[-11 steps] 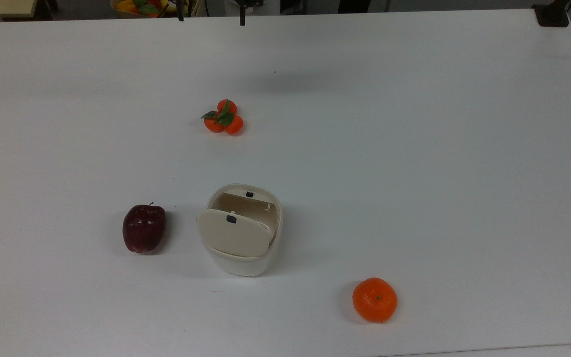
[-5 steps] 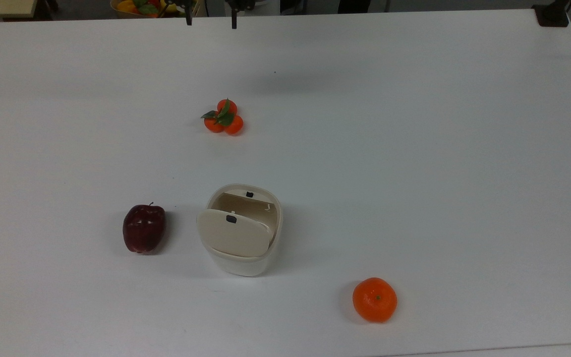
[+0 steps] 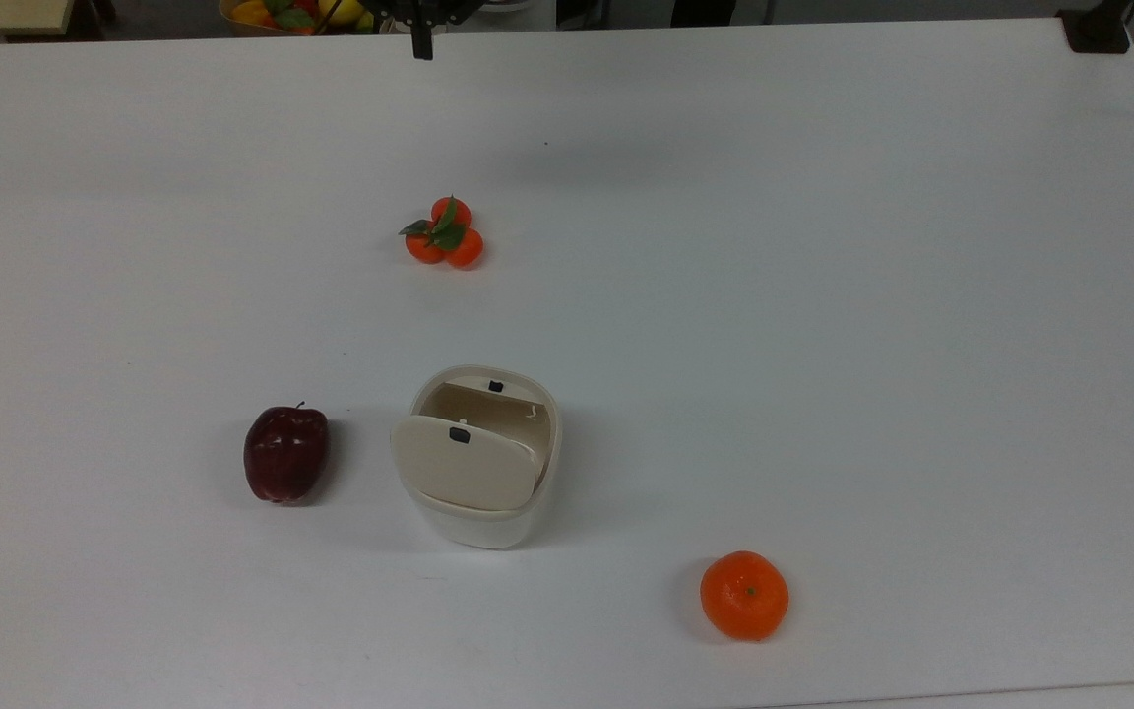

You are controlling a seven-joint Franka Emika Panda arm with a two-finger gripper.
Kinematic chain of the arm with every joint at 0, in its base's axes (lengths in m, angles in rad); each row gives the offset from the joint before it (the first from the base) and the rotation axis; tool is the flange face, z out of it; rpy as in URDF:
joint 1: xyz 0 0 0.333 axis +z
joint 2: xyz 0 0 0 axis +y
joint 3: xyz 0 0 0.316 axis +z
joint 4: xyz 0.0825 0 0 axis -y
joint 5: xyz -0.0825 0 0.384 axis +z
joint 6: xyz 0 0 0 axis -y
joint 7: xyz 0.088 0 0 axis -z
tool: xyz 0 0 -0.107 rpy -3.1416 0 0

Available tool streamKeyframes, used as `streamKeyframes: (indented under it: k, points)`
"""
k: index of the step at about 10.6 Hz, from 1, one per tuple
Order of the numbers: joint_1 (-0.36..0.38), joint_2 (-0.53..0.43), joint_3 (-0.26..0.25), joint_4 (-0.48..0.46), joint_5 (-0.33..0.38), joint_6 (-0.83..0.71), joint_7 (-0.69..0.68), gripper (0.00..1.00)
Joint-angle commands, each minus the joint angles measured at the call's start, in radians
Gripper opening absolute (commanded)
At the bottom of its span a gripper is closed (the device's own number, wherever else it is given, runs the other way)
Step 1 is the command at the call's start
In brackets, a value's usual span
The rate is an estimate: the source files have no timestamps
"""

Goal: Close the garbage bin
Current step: 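Move the gripper down toward the open cream bin lid, then lower the gripper fingertips against the raised lid's back edge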

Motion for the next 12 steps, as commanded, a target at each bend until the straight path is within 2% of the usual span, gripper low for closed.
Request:
streamKeyframes:
  k: [1,3,6,12]
  points:
    - [-0.004,0.030,-0.002,0.026,0.026,0.058,0.016,0.00]
    - [0.002,0.066,-0.002,0.028,0.023,0.202,0.083,0.00]
    - [0.009,0.131,-0.001,0.030,0.009,0.536,0.239,0.00]
    - [0.001,0.301,-0.002,0.033,-0.014,1.070,0.270,0.00]
